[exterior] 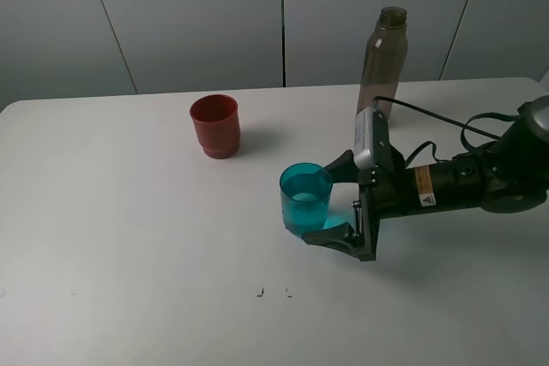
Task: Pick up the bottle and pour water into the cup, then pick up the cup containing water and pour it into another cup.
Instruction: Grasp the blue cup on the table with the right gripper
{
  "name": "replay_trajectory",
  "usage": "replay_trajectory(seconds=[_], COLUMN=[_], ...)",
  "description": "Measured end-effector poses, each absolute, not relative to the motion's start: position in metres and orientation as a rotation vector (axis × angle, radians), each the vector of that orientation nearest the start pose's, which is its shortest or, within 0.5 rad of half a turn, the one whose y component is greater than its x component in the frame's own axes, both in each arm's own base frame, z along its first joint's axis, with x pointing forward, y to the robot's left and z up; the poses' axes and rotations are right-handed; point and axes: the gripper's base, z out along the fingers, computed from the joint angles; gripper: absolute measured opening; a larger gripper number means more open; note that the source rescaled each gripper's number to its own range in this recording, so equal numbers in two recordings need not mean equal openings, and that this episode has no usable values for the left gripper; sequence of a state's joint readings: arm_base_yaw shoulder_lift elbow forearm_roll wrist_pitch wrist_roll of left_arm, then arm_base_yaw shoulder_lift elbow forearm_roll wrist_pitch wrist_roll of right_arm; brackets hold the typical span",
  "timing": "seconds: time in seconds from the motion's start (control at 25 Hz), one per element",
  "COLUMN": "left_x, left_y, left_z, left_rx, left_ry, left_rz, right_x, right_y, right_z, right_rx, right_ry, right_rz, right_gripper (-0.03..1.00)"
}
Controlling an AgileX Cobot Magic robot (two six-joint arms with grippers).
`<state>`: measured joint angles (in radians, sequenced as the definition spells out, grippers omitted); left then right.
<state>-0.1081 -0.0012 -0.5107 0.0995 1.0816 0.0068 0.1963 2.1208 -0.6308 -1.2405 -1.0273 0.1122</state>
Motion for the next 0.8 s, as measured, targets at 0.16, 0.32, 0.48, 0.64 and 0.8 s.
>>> replay_trajectory(seconds=[0.16,0.32,0.48,0.64,0.8], left_x=[-0.0065,-0.0065,-0.0065,-0.0065,-0.0065], left_y=[0.0087,0.0087,0.0087,0.0087,0.0087], left_z=[0.2789,0.2789,0.2789,0.2789,0.2789], left_rx=[0.111,0.111,0.111,0.111,0.111], left_ry=[2.047,2.047,2.047,2.047,2.047], left_rz=[0.056,0.056,0.056,0.056,0.056], right_x=[0.2633,0.2650,0.2650,0.2653,0.2664], right_y=[0.1276,0.1281,0.1281,0.1280,0.1278], right_z=[0.0603,0.0611,0.0611,0.0612,0.0614], right_rx=[-1.393,-1.394,-1.395,-1.396,-1.396], right_ry=[1.608,1.599,1.598,1.593,1.583], right_rz=[0.765,0.761,0.760,0.753,0.734], right_gripper=[0.99,1.00,1.00,1.00,1.00])
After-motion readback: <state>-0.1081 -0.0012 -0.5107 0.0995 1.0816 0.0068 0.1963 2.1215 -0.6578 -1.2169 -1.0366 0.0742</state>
